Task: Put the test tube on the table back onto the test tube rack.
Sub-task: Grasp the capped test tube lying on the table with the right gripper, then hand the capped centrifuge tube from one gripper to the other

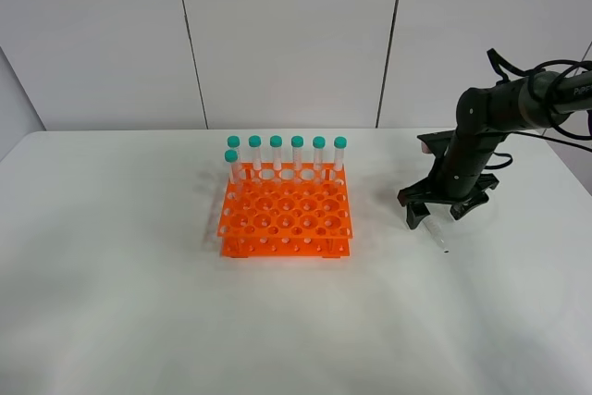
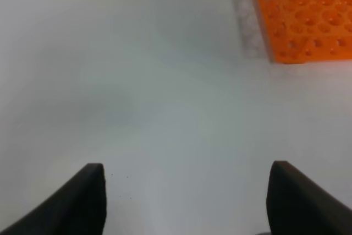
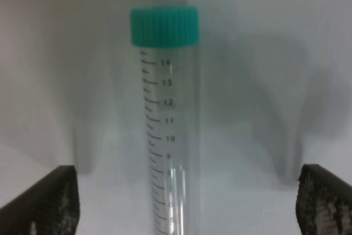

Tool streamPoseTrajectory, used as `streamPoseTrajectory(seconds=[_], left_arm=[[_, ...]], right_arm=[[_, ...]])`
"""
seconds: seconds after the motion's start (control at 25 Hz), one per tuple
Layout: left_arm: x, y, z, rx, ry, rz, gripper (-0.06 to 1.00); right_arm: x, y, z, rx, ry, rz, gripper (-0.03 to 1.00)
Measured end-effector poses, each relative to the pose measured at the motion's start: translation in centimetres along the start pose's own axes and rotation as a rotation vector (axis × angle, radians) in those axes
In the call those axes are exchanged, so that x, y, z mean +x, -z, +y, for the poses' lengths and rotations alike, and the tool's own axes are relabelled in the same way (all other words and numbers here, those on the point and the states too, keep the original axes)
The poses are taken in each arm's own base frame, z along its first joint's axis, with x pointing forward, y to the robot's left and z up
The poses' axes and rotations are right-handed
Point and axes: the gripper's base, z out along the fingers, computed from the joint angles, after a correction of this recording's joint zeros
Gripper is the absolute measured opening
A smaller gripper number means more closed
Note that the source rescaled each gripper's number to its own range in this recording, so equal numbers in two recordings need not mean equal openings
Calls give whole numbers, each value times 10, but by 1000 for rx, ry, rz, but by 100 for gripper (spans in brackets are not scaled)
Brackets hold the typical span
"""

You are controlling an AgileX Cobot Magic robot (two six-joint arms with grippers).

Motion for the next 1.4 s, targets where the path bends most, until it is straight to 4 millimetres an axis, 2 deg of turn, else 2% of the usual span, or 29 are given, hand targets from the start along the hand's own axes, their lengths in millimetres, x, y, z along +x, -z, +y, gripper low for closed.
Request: streamPoseTrajectory(seconds=[0.32,0.4,0.48,0.56,0.64,0.68,0.72,0.88,1.0,1.16,1.24,1.4], left_arm=[[0,0,0,0,0,0,73],[0,0,0,0,0,0,73],[0,0,0,0,0,0,73],[0,0,0,0,0,0,73],[0,0,0,0,0,0,73],[0,0,0,0,0,0,73],[0,0,0,0,0,0,73],[0,0,0,0,0,0,73],[0,0,0,0,0,0,73],[0,0,0,0,0,0,73],[0,0,0,0,0,0,73],[0,0,0,0,0,0,73]], right_arm=[[2,-9,0,-2,4,28,85],[2,-9,0,-2,4,28,81],[2,-9,0,-3,4,31,66],[2,-9,0,-3,4,35,42],[3,-9,0,-4,2,38,10],[3,-8,0,-4,2,39,0],[3,-8,0,-5,6,40,4],[0,-2,0,-6,20,44,3],[-6,21,0,1,28,-3,3],[-5,76,1,19,40,-96,3],[4,105,3,31,45,-143,3],[42,139,9,37,45,-181,3]])
